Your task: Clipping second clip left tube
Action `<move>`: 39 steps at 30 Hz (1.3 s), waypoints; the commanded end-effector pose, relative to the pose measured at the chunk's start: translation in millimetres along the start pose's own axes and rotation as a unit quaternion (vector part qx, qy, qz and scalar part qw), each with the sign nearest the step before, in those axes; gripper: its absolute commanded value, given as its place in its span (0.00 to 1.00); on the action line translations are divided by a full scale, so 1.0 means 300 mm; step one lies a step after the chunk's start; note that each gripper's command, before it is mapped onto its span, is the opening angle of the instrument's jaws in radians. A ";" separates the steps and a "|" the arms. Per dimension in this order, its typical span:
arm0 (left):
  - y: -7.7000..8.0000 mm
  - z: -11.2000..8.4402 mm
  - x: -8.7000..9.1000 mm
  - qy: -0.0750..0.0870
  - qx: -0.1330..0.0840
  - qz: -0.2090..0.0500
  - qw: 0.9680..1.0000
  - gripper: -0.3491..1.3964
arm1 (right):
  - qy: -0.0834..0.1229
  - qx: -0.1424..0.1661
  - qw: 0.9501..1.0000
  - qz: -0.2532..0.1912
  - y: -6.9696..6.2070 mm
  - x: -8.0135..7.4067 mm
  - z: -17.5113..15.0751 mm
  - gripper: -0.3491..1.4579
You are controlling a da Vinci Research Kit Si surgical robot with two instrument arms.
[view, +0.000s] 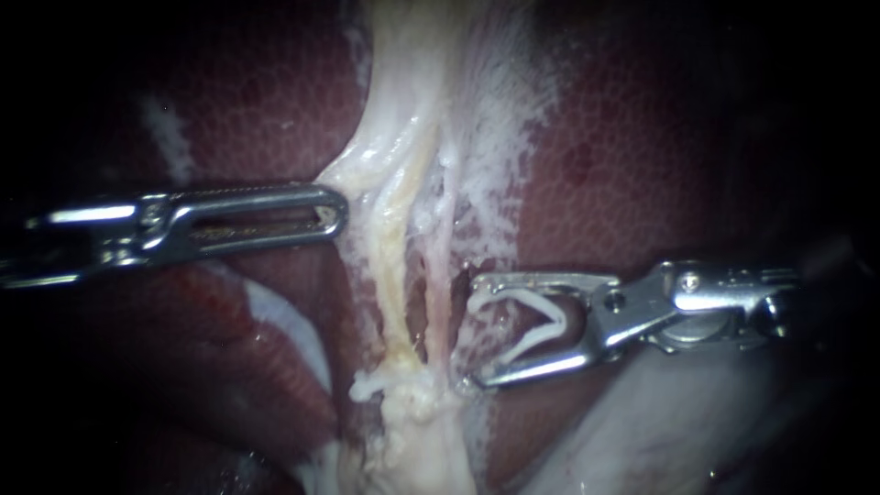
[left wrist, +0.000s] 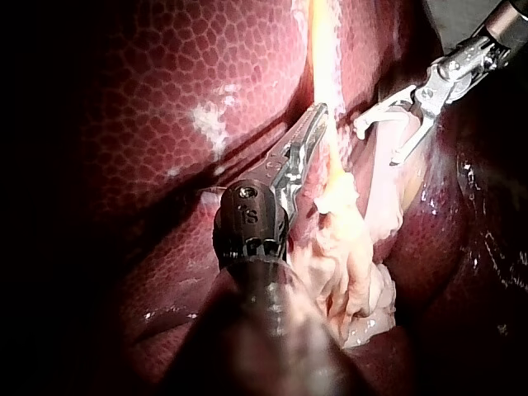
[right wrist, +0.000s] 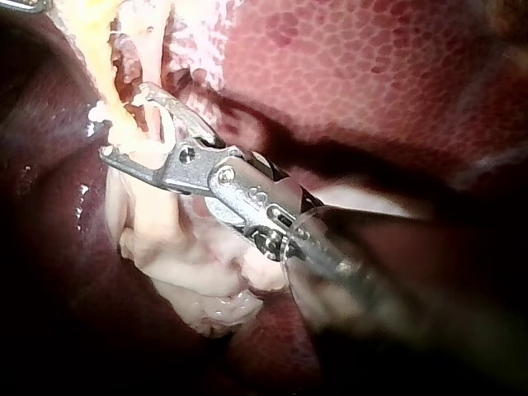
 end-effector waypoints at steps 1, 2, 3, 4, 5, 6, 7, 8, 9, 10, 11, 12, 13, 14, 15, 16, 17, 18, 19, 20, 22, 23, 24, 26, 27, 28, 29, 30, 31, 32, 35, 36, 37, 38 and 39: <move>-0.0006 -0.0002 -0.0002 -0.002 0.000 0.000 1.000 0.00 | 0.000 -0.001 1.000 0.001 0.0002 -0.0004 0.001 0.52; -0.0014 -0.0003 -0.0004 -0.002 0.000 0.003 1.000 0.00 | 0.000 0.000 1.000 0.004 0.0003 -0.0007 0.002 0.52; -0.0019 -0.0005 -0.0006 -0.002 0.000 0.003 1.000 0.00 | 0.000 0.001 1.000 0.007 0.0005 -0.0010 0.003 0.52; -0.0025 -0.0006 -0.0008 -0.004 0.000 0.003 1.000 0.00 | 0.001 0.002 1.000 0.006 0.0008 -0.0014 0.004 0.52; -0.0029 -0.0008 -0.0009 -0.004 0.000 0.003 1.000 0.00 | 0.001 0.003 1.000 0.006 0.0010 -0.0017 0.005 0.52; -0.0034 -0.0010 -0.0012 -0.004 0.000 0.002 1.000 0.00 | 0.001 0.003 1.000 0.008 0.0013 -0.0020 0.005 0.52; -0.0037 -0.0012 -0.0014 -0.005 0.000 0.002 1.000 0.00 | 0.000 0.003 1.000 0.008 0.0016 -0.0024 0.006 0.52; -0.0039 -0.0013 -0.0015 -0.005 0.000 0.002 1.000 0.00 | 0.000 0.005 1.000 0.008 0.0018 -0.0026 0.007 0.52; -0.0040 -0.0014 -0.0016 -0.005 0.000 0.002 1.000 0.00 | 0.000 0.004 1.000 0.008 0.0024 -0.0030 0.008 0.52; -0.0042 -0.0016 -0.0018 -0.005 0.000 0.002 1.000 0.00 | -0.002 0.006 1.000 0.007 0.0029 -0.0034 0.009 0.52; -0.0042 -0.0018 -0.0018 -0.005 0.000 0.002 1.000 0.00 | -0.002 0.005 1.000 0.010 0.0032 -0.0037 0.009 0.52; -0.0043 -0.0020 -0.0019 -0.005 0.000 0.002 1.000 0.00 | -0.003 0.008 1.000 0.009 0.0037 -0.0042 0.010 0.52; -0.0043 -0.0021 -0.0019 -0.005 0.000 0.002 1.000 0.00 | -0.003 0.007 1.000 0.009 0.0040 -0.0046 0.011 0.52; -0.0043 -0.0022 -0.0019 -0.005 0.000 0.002 1.000 0.00 | -0.003 0.009 1.000 0.012 0.0044 -0.0051 0.012 0.52; -0.0044 -0.0023 -0.0020 -0.005 0.000 0.005 1.000 0.00 | -0.004 0.010 1.000 0.011 0.0046 -0.0055 0.013 0.52; -0.0044 -0.0024 -0.0020 -0.005 0.000 0.005 1.000 0.00 | -0.004 0.013 1.000 0.010 0.0048 -0.0061 0.015 0.52; -0.0045 -0.0024 -0.0020 -0.005 0.000 0.005 1.000 0.00 | -0.005 0.014 1.000 0.013 0.0049 -0.0064 0.016 0.52; -0.0045 -0.0024 -0.0020 -0.005 0.000 0.005 1.000 0.00 | -0.005 0.015 1.000 0.012 0.0049 -0.0068 0.017 0.52; -0.0045 -0.0024 -0.0020 -0.005 0.000 0.005 1.000 0.00 | -0.006 0.017 1.000 0.014 0.0048 -0.0071 0.018 0.52; -0.0045 -0.0024 -0.0021 -0.005 0.000 0.005 1.000 0.00 | -0.007 0.019 1.000 0.013 0.0048 -0.0074 0.020 0.52; -0.0045 -0.0024 -0.0020 -0.005 0.000 0.005 1.000 0.00 | -0.007 0.022 1.000 0.015 0.0047 -0.0076 0.022 0.52; -0.0045 -0.0024 -0.0021 -0.005 0.000 0.005 1.000 0.00 | -0.008 0.024 1.000 0.016 0.0046 -0.0076 0.024 0.52; -0.0044 -0.0024 -0.0020 -0.005 0.000 0.005 1.000 0.00 | -0.008 0.027 0.999 0.018 0.0044 -0.0075 0.025 0.52; -0.0041 -0.0025 -0.0020 -0.005 0.001 0.005 1.000 0.00 | -0.008 0.034 0.999 0.021 0.0037 -0.0069 0.026 0.52; -0.0038 -0.0026 -0.0020 -0.005 0.001 0.005 1.000 0.00 | -0.008 0.037 0.999 0.023 0.0033 -0.0066 0.026 0.52; -0.0031 -0.0026 -0.0019 -0.004 0.001 0.005 1.000 0.00 | -0.008 0.038 0.999 0.022 0.0028 -0.0063 0.027 0.51; -0.0025 -0.0026 -0.0018 -0.004 0.002 0.005 1.000 0.00 | -0.008 0.039 0.999 0.025 0.0024 -0.0060 0.027 0.51; -0.0019 -0.0025 -0.0017 -0.004 0.002 0.005 1.000 0.00 | -0.008 0.039 0.999 0.025 0.0021 -0.0057 0.027 0.51; -0.0011 -0.0024 -0.0016 -0.005 0.001 0.005 1.000 0.00 | -0.008 0.039 0.999 0.025 0.0021 -0.0054 0.028 0.51; -0.0006 -0.0024 -0.0015 -0.005 0.001 0.005 1.000 0.00 | -0.008 0.040 0.999 0.025 0.0022 -0.0052 0.028 0.51; 0.0003 -0.0026 -0.0014 -0.004 0.001 0.005 1.000 0.00 | -0.008 0.042 0.999 0.028 0.0025 -0.0049 0.029 0.51; 0.0003 -0.0026 -0.0014 -0.004 0.001 0.005 1.000 0.00 | -0.008 0.042 0.999 0.028 0.0025 -0.0048 0.030 0.51; 0.0004 -0.0026 -0.0014 -0.004 0.001 0.005 1.000 0.00 | -0.008 0.043 0.999 0.030 0.0025 -0.0047 0.030 0.51; 0.0004 -0.0026 -0.0014 -0.004 0.001 0.005 1.000 0.00 | -0.009 0.044 0.999 0.030 0.0026 -0.0046 0.030 0.51; 0.0004 -0.0026 -0.0014 -0.004 0.001 0.005 1.000 0.00 | -0.009 0.046 0.998 0.029 0.0027 -0.0045 0.030 0.50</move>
